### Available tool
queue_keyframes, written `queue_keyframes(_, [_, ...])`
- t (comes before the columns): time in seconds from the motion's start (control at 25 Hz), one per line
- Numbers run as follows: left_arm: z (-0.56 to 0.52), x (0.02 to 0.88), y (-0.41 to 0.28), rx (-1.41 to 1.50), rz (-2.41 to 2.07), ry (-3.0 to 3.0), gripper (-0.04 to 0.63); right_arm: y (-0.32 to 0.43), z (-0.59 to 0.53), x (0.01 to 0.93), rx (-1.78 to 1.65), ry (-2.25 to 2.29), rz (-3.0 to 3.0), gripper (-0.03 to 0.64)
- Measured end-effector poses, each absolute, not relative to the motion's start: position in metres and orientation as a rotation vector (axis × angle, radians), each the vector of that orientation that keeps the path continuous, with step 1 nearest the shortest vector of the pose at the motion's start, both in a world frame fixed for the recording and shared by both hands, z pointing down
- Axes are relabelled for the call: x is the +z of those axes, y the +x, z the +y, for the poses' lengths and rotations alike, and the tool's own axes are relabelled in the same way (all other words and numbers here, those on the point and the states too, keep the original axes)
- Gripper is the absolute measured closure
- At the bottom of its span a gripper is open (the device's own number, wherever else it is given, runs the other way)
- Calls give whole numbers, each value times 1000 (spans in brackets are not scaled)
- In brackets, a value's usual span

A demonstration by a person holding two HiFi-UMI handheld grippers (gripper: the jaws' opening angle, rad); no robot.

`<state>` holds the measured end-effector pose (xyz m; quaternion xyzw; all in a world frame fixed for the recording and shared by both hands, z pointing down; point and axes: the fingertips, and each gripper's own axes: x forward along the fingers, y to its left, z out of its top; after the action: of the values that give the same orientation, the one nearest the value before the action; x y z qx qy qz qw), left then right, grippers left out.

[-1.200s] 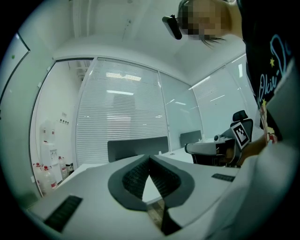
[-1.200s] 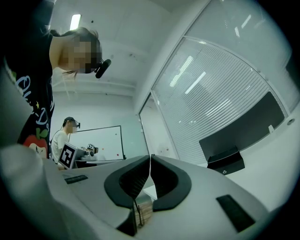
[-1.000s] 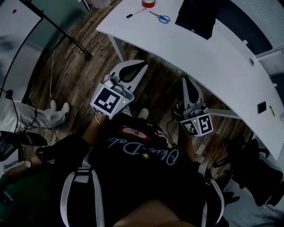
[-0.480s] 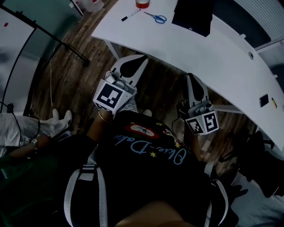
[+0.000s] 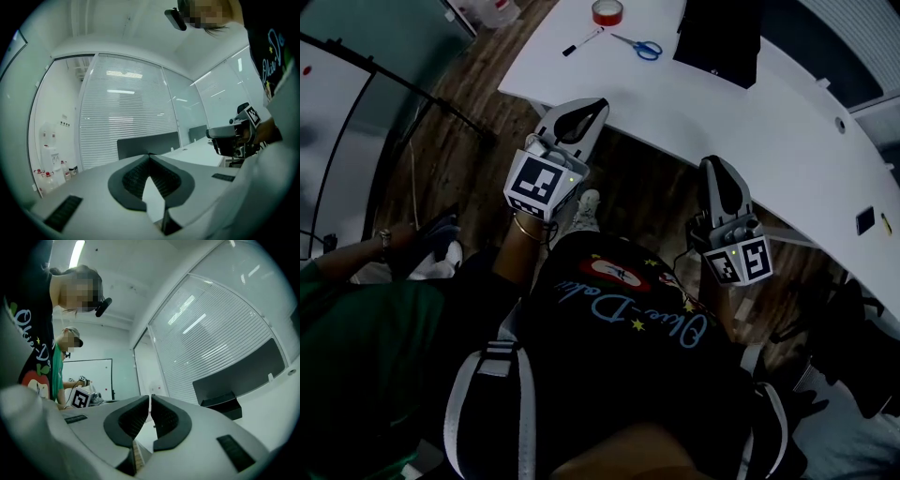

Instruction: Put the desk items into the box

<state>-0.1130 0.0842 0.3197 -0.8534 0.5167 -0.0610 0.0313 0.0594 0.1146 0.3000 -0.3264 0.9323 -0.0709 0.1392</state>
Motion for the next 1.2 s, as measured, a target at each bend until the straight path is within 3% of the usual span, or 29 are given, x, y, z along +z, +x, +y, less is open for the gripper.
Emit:
queue_keyframes(0.44, [17,347,-161,-233,1655,-2641,595,42,71,305,-187,-1074,2696,592])
queue_keyframes(1.2, [-92,410,-229,-492,1636,-2676,529,48,38,310,-183,-1405,2582,592])
